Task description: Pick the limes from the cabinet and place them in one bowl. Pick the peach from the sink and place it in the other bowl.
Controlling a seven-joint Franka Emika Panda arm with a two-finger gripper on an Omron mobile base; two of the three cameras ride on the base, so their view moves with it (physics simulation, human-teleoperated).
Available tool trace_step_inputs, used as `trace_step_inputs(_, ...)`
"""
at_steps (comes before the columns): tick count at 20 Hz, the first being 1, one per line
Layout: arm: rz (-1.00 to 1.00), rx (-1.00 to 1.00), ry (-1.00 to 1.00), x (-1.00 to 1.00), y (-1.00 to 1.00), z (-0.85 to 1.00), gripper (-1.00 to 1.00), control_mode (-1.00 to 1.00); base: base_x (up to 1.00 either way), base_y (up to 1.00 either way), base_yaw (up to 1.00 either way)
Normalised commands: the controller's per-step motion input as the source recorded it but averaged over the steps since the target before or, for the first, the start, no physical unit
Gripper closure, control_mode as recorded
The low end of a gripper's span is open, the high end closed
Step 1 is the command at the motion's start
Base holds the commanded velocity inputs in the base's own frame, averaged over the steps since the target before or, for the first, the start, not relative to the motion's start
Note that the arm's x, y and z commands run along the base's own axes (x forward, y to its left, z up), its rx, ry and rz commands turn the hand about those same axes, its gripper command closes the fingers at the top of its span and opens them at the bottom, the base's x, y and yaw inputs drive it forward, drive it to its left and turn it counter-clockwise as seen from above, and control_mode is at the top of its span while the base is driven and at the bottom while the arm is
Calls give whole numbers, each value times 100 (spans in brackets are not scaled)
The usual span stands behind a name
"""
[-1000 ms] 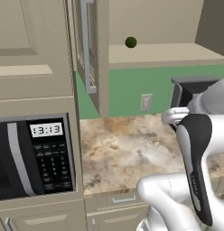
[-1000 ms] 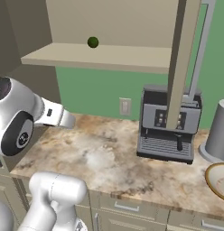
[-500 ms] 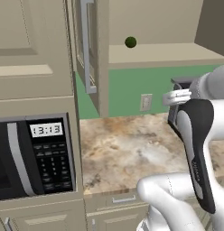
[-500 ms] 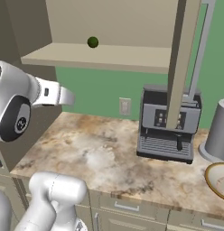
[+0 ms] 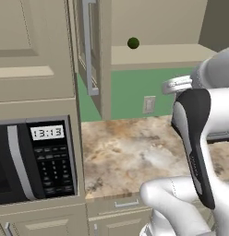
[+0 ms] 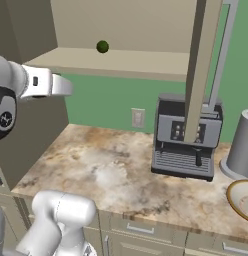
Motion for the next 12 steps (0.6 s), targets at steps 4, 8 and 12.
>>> trace_step_inputs(4, -3, 0, -4, 0, 20, 47, -100, -100, 0, 0, 0)
trace_step_inputs(8, -8, 2, -3, 13, 24, 34, -100, -100, 0, 0, 0)
trace_step_inputs(12, -1, 5, -10, 51, 6, 16, -100, -100, 0, 0, 0)
